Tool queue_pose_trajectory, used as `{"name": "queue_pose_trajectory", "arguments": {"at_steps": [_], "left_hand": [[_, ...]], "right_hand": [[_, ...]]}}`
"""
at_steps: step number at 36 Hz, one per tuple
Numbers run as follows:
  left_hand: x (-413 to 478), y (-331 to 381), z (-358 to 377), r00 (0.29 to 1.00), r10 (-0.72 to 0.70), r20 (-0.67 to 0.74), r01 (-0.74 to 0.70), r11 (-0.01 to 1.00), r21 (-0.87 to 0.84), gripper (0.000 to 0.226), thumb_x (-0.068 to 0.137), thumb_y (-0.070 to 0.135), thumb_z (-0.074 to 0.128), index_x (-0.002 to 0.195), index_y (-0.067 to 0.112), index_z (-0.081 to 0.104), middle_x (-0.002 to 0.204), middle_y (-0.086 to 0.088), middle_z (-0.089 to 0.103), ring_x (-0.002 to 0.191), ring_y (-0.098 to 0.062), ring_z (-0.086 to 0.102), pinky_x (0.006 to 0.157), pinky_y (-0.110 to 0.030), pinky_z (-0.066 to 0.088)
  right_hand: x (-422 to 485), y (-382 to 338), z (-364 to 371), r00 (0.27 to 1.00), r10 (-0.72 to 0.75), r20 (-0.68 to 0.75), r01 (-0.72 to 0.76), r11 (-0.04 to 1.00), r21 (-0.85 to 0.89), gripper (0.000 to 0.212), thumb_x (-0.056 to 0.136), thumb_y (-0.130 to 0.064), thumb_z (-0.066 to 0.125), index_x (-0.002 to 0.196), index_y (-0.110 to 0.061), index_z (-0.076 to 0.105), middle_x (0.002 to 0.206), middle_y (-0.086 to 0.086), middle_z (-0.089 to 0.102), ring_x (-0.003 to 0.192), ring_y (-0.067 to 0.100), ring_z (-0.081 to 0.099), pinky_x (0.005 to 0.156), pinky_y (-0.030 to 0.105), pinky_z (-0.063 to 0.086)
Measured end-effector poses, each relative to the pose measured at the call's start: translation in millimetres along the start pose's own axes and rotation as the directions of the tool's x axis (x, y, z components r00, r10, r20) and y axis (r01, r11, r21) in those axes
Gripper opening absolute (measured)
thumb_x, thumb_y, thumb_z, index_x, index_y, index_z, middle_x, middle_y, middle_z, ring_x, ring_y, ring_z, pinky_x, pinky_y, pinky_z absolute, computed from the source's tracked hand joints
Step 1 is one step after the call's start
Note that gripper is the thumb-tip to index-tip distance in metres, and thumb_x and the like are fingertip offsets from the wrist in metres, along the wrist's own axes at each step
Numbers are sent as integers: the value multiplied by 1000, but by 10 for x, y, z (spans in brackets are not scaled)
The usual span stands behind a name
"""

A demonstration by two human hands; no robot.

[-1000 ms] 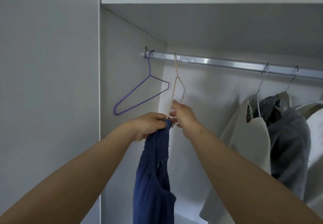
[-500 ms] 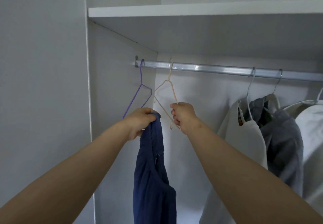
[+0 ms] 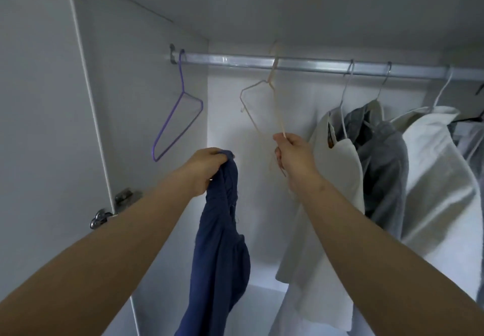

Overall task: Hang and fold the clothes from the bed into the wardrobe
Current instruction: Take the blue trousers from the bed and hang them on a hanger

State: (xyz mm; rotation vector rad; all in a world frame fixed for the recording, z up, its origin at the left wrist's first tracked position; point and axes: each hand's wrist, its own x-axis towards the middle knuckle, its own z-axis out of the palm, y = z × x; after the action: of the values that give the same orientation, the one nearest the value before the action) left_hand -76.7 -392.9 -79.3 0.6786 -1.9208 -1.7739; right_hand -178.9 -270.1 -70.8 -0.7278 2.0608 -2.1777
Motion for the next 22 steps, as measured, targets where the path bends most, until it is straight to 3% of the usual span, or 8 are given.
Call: {"name": "queue_pose_trajectory", "arguments": {"at_steps": [4,10,13,17,20,22], "left_hand": [[-28,-72,107,1000,-22,5,22,999,-46,26,95,5,44,79,15,62,80,-3,57,71,-13,54,60,-22,46],[-61,-94,158,1000,-19,-3,19,996,-87,18,96,8,46,92,13,62,85,-3,58,75,-13,55,64,-22,48],[-87,-82,195,1000,-12,3,13,995,-101,19,96,7,44,93,13,62,97,-7,60,82,-15,56,70,-23,49],[-85,-59,264,1000,-7,-10,5,992,-130,17,97,8,44,99,16,59,110,-9,59,81,-13,55,65,-23,47],[-10,-32,271,1000,4,-19,-6,990,-141,40,97,12,44,135,25,40,111,-7,55,85,-15,54,67,-27,47],[18,21,250,1000,12,-2,-12,983,-183,54,98,12,43,145,32,24,113,-6,53,86,-17,55,67,-29,48]], "right_hand": [[-54,-130,-110,999,-38,1,38,999,18,13,97,-15,47,91,-12,58,60,1,45,48,6,39,37,11,31],[-246,11,-249,999,-51,12,51,999,-16,21,96,-17,50,76,-17,58,56,-1,45,33,-1,37,37,12,30],[-358,135,-313,1000,-3,17,3,1000,9,21,94,-17,55,74,-20,62,49,-4,46,38,1,37,46,15,33],[-530,236,-428,994,80,78,-84,995,52,17,93,-18,56,78,-20,63,40,-11,43,39,3,37,51,19,35],[-648,300,-554,988,80,135,-85,996,30,15,93,-20,55,81,-19,64,42,-10,44,40,1,39,50,15,37],[-699,332,-654,979,75,190,-80,997,20,15,94,-19,54,83,-18,65,44,-9,45,43,2,40,52,15,39]]}}
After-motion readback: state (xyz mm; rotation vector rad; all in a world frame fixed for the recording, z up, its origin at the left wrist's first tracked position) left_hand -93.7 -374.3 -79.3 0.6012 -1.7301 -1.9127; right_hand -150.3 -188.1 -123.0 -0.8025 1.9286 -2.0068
